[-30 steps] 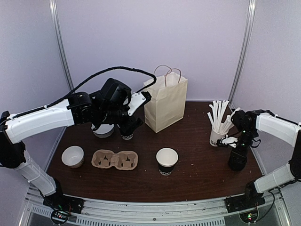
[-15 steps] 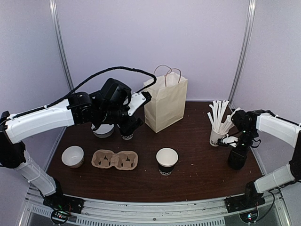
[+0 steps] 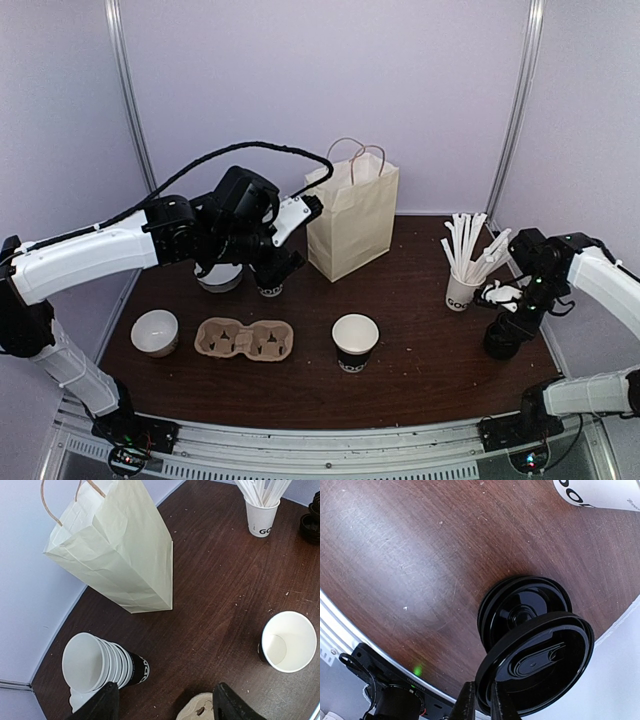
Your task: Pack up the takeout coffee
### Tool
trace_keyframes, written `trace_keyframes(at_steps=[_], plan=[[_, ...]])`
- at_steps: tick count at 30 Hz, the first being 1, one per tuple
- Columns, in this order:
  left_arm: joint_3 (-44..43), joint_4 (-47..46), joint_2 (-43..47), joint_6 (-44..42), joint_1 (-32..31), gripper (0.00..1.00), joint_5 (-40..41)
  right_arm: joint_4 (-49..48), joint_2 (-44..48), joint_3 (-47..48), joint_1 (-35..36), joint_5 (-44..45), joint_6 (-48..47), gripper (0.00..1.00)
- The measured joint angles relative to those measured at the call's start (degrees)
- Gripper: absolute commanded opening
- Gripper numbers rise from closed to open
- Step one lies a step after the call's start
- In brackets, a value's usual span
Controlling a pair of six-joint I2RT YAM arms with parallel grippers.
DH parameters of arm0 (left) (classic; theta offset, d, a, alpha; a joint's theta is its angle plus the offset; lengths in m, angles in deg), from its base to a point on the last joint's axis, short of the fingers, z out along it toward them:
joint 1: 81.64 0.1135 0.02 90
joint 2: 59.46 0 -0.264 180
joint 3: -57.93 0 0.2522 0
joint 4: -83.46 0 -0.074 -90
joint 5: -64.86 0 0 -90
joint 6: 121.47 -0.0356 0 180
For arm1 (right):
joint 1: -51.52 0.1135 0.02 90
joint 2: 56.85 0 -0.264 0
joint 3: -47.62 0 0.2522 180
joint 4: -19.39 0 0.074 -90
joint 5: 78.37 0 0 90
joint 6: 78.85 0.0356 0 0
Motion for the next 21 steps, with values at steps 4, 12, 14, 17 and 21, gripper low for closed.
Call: trace_keyframes(at_steps=[4,12,14,17,21], plan=[[0.1,-0.2,0.0,-0.3,0.0,0.66,-0.9,3.1,2.8,0.7,0.0,-0.3,-1.6,0.1],[6.7,-6.6,2.2,-3.5,-0.6,0.65,-12.5,10.5,2.7,8.4,0.5,-13.3,-3.8,0.11],[8.3,-9.1,3.3,-4.6,-1.7,0.65,-15.1,12.0,1.9,11.2,1.2,-17.0,-4.2,0.11],[11.5,-16.5,5.7,-7.5,-5.0,0.65,-16.8,12.9,0.3,16.0,3.1,-21.9,-4.6,0.11],[16.9,-29.5,7.6,-10.4,-8.7,0.81,-17.5,13.4,-1.9,22.1,5.0,-28.7,-4.2,0.11]])
